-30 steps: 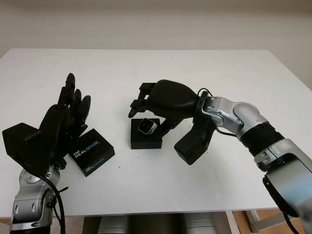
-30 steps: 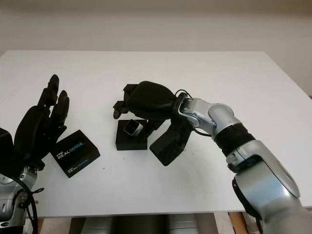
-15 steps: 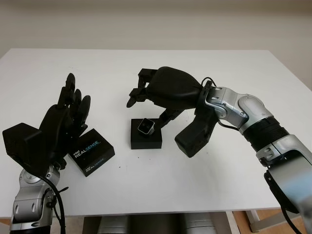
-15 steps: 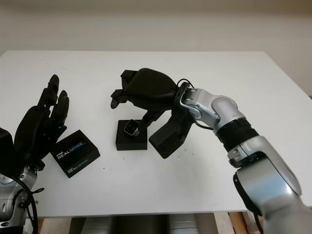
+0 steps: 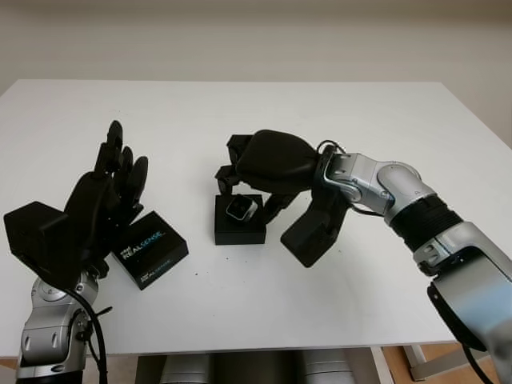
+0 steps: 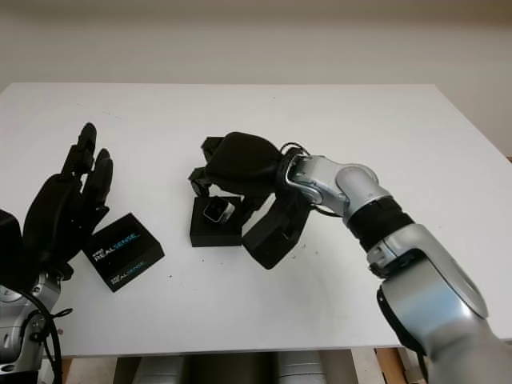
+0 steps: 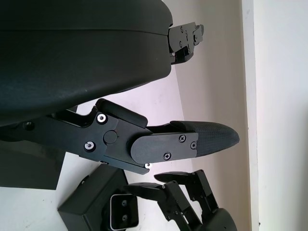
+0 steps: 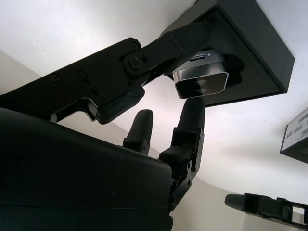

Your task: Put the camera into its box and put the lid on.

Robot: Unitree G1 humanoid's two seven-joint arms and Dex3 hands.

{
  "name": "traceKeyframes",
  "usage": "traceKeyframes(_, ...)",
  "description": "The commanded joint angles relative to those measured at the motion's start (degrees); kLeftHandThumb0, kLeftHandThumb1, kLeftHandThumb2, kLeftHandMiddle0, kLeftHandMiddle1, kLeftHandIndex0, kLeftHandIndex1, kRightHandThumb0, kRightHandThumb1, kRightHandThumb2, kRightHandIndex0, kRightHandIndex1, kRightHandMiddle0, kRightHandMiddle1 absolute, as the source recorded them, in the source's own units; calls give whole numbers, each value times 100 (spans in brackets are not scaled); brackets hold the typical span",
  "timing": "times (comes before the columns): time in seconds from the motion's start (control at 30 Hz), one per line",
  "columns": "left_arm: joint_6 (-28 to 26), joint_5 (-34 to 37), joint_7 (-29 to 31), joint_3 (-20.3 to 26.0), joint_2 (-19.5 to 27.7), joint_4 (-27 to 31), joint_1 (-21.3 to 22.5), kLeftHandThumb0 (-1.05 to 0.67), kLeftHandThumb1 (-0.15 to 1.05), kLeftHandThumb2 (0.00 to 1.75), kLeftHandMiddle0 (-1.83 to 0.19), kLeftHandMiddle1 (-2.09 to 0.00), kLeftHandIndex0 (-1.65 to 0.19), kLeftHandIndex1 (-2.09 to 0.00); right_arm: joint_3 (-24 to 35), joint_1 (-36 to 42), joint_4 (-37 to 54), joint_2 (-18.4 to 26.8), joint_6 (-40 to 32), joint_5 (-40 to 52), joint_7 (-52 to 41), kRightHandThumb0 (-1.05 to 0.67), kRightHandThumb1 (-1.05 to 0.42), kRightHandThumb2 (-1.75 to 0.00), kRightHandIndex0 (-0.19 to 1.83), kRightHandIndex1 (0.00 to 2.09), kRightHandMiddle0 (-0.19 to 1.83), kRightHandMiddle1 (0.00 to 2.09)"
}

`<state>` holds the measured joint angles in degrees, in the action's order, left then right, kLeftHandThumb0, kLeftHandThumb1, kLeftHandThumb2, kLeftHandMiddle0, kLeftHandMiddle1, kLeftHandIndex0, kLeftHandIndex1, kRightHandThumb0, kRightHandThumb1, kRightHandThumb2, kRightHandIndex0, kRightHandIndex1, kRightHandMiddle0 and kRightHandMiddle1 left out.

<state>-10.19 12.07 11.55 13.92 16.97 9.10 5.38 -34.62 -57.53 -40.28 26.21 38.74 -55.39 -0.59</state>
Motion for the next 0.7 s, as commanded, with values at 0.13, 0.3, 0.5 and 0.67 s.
traceKeyframes(0.13,-15,-3,8,11,14,57,-56,-73,105,48,19,0,19,0,-50,-119,-181,-83,-23,-18,183,-66,-82,-5,7,162,32,117)
traceKeyframes(0.3,-11,11,27,15,10,54,-68,-72,105,50,19,0,19,0,-87,-149,-320,-121,-19,-5,295,-63,-84,-6,3,172,31,117)
traceKeyframes(0.5,38,-3,27,-1,-3,64,-80,-71,105,49,19,0,19,0,-146,-213,-537,-186,44,-21,531,-57,-89,-6,6,171,34,115)
traceKeyframes(0.67,9,-24,-22,-3,-14,90,-90,-71,105,49,19,0,19,0,-248,-312,-811,-237,238,-116,1025,-39,-98,-8,15,185,43,123)
